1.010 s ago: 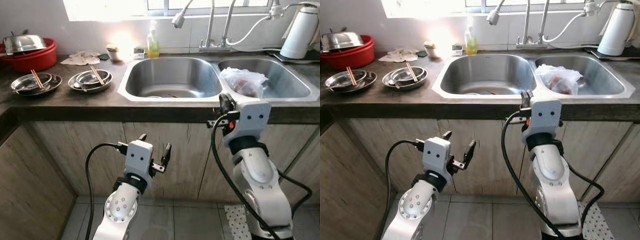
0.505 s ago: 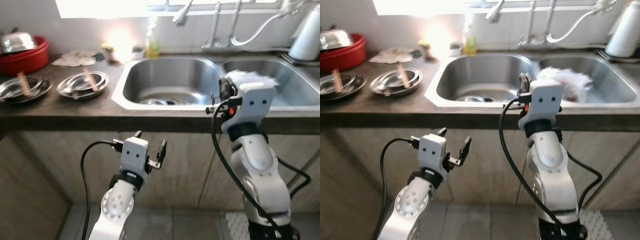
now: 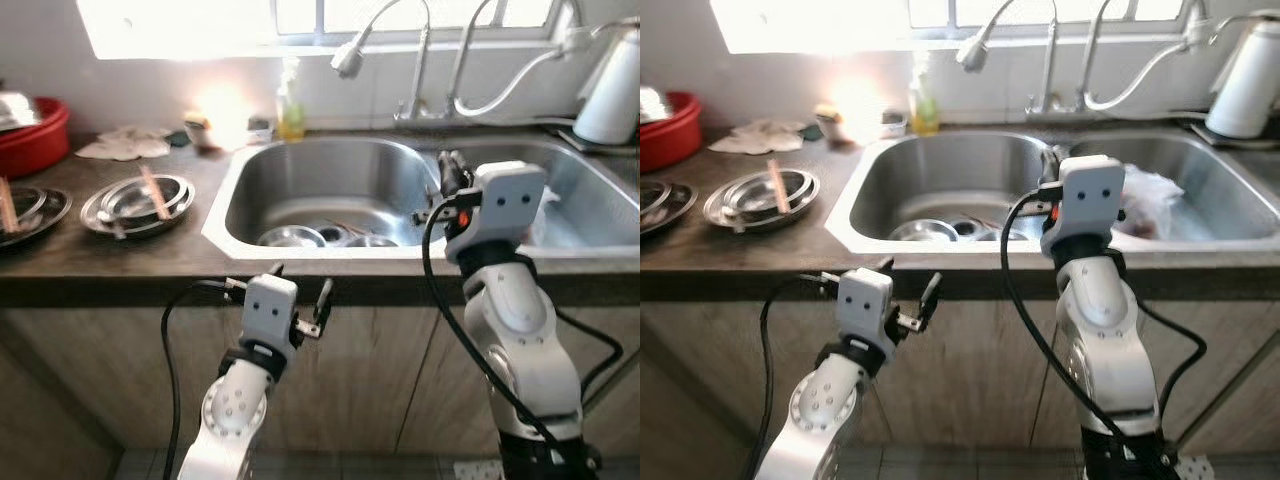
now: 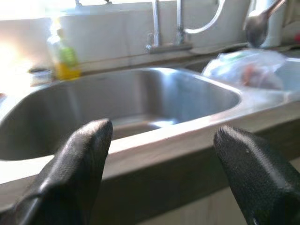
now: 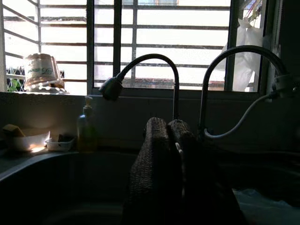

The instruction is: Kitchen organization

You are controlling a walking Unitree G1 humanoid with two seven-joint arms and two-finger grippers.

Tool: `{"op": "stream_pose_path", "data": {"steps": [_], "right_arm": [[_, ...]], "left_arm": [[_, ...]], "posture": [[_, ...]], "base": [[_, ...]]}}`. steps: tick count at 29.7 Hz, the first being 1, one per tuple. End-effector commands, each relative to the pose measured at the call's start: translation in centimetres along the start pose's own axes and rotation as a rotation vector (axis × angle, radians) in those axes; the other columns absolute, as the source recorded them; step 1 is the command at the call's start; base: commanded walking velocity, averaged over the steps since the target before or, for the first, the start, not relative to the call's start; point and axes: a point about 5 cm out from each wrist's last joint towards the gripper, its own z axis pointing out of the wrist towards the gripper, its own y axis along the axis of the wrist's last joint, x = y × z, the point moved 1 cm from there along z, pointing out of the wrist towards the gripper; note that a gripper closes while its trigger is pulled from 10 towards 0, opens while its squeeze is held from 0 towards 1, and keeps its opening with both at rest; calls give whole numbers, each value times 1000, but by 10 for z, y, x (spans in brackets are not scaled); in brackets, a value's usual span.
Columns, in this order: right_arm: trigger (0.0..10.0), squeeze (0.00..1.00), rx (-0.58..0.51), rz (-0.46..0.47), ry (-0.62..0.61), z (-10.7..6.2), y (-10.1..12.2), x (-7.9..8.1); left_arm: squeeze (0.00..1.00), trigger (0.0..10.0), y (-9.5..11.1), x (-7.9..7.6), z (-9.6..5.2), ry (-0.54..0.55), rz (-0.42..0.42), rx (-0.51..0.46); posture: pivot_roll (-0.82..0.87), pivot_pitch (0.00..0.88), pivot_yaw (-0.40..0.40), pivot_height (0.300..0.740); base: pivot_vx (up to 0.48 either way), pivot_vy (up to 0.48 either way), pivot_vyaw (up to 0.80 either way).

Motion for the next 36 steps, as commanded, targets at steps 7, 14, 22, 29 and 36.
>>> {"op": "stream_pose_path", "data": {"steps": [7, 14, 22, 29, 36], "right_arm": [[10000, 0, -1, 13, 1, 17, 4, 0], [10000, 0, 85, -9, 37, 37, -9, 7], [10000, 0, 156, -84, 70, 54, -21, 6], [10000, 0, 289, -102, 139, 56, -45, 13], [10000, 0, 476, -182, 226, 47, -76, 19]], "left_arm": [[0, 10000, 1, 1, 1, -2, 10, -9], [0, 10000, 1, -2, 2, -26, 44, -22], [0, 10000, 1, -1, 3, -5, 32, -21], [0, 10000, 0, 0, 2, 20, 9, -9], [0, 10000, -3, -1, 0, 15, 19, 3]], "posture": [[31, 3, -19, 740], [28, 3, -19, 740], [39, 17, -38, 740], [41, 28, -41, 740], [40, 35, -40, 740]], "base": [[378, 0, 0], [379, 0, 0], [376, 0, 0], [334, 0, 0], [0, 0, 0]]}}
